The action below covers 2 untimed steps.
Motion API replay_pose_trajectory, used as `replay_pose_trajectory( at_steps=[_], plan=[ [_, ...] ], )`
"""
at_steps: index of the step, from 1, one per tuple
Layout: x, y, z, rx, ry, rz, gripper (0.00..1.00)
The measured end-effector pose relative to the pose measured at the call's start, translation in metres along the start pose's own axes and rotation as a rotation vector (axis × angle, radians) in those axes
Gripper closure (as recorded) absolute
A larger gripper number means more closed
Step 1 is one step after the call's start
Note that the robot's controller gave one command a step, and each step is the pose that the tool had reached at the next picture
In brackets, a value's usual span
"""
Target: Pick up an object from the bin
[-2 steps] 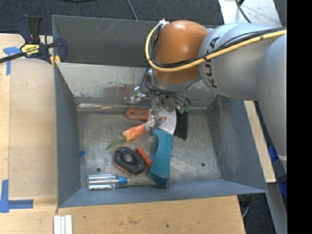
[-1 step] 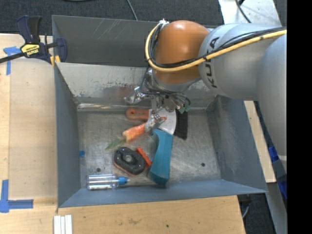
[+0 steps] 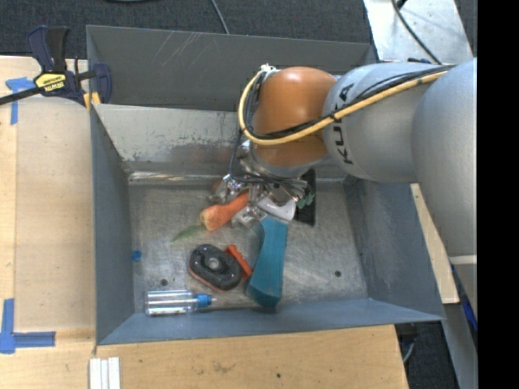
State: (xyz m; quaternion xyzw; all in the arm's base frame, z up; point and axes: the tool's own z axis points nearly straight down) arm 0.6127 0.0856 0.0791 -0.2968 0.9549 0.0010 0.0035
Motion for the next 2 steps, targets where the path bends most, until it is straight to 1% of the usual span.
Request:
replay_pose_trajectory(
  at_steps=[1, 2],
  plan=[
    [0.0, 0.0, 0.0, 0.0, 0.0, 0.0, 1.0],
    [0.004, -0.005, -0.193, 0.0, 0.005, -0.166, 1.0]
  ],
)
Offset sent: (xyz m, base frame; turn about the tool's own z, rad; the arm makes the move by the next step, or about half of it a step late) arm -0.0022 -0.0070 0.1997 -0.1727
